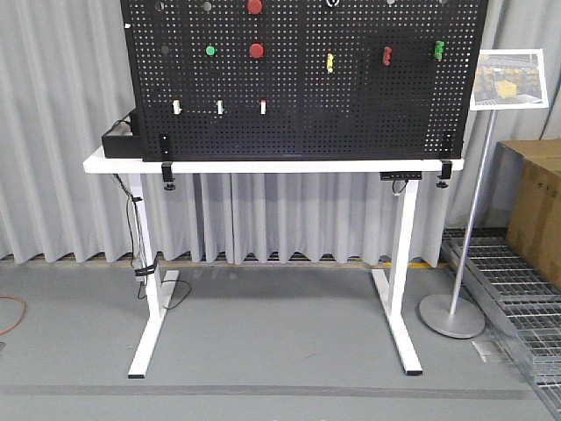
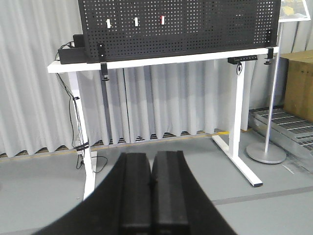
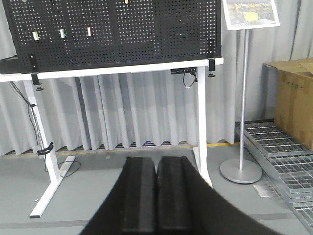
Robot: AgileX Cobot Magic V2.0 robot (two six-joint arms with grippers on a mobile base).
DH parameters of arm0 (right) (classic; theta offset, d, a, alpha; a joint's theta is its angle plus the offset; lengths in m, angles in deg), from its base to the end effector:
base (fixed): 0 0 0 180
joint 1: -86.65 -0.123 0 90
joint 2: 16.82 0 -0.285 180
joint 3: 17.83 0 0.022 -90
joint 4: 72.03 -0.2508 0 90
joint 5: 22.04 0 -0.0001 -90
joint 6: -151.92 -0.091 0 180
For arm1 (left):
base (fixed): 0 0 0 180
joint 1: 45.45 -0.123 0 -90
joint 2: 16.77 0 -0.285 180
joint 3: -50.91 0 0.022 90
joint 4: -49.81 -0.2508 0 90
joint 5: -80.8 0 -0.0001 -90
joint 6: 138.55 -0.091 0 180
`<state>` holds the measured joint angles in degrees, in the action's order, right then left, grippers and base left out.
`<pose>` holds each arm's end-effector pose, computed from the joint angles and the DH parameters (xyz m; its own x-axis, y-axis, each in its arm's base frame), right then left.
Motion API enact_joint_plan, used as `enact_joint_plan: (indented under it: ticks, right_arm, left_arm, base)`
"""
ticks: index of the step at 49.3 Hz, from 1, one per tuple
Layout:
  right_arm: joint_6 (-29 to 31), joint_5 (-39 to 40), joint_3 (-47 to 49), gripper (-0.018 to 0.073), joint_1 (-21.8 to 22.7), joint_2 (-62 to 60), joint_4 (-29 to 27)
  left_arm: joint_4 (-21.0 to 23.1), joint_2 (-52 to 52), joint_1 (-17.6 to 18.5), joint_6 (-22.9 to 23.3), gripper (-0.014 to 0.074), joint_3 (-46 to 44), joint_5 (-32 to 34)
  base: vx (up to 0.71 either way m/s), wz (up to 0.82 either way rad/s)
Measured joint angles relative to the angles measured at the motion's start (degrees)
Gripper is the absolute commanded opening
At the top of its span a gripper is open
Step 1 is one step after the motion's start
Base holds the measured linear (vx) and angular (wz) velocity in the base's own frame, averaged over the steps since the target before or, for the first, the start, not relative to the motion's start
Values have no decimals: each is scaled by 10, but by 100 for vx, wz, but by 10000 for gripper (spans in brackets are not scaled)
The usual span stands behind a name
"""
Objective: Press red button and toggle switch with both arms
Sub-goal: 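Drive the base forward toward the black pegboard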
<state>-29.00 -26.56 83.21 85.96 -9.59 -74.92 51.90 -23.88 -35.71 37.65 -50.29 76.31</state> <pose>0.0570 0.0011 0.1963 -0.0133 0.0661 -0.9977 -0.0152 0.9977 0.0663 0.0559 -0.0099 0.1974 -0.0017 0.0307 -0.9995 0.1721 0.9846 0.0299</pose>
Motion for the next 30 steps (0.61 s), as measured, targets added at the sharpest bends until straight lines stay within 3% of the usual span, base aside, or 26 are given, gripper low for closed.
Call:
enact_joint_plan:
  ticks: [30]
  right_arm:
    - [0,0,0,-3,0,0,0]
  left_arm:
    - [0,0,0,0,1,0,0]
  base:
    - [0,0]
